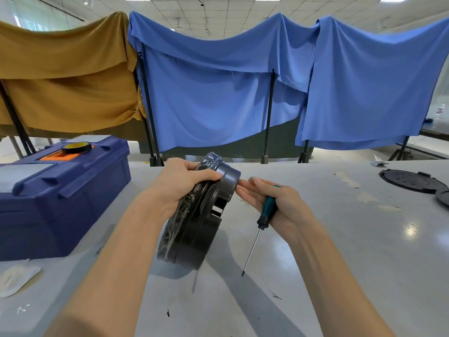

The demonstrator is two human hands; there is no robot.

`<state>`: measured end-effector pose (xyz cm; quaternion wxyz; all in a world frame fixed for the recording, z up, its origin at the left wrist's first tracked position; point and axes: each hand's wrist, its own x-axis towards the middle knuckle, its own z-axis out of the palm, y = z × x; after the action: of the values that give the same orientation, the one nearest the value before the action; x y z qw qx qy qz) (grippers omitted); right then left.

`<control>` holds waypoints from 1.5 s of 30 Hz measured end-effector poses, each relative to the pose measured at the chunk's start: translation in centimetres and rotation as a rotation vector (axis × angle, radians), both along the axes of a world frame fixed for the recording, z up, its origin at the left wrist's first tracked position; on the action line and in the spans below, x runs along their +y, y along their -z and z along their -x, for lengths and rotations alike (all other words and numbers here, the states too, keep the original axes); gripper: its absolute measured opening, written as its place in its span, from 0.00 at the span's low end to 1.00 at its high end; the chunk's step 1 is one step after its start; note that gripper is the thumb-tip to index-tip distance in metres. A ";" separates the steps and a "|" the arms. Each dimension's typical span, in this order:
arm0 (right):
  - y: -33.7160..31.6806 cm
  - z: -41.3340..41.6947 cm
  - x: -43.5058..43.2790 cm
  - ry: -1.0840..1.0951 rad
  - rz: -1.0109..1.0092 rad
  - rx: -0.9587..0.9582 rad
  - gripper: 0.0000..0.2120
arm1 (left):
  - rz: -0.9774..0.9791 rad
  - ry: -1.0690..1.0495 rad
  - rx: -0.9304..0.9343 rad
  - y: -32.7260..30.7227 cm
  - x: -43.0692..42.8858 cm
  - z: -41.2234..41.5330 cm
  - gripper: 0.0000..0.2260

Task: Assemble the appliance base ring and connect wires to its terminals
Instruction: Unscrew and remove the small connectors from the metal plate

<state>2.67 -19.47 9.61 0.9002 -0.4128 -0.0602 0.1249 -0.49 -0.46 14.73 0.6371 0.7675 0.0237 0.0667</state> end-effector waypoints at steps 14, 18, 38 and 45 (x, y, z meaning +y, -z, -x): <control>-0.4 -0.4 3.0 0.005 0.290 -0.026 0.05 | 0.149 -0.001 0.030 0.7 4.0 0.3 0.09; -0.7 -0.4 4.1 0.006 0.327 -0.071 0.03 | 0.144 -0.004 0.035 0.8 4.4 0.5 0.11; -1.2 -0.2 5.3 0.069 0.405 -0.196 0.06 | 0.159 0.004 0.032 0.9 4.6 0.8 0.03; -1.5 -0.3 5.3 0.103 0.476 -0.210 0.05 | 0.143 -0.005 0.037 0.9 4.7 0.6 0.02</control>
<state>2.94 -14.18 11.16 0.7717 -0.6261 -0.1011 0.0463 -1.07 4.21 13.82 0.6894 0.7213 0.0422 0.0520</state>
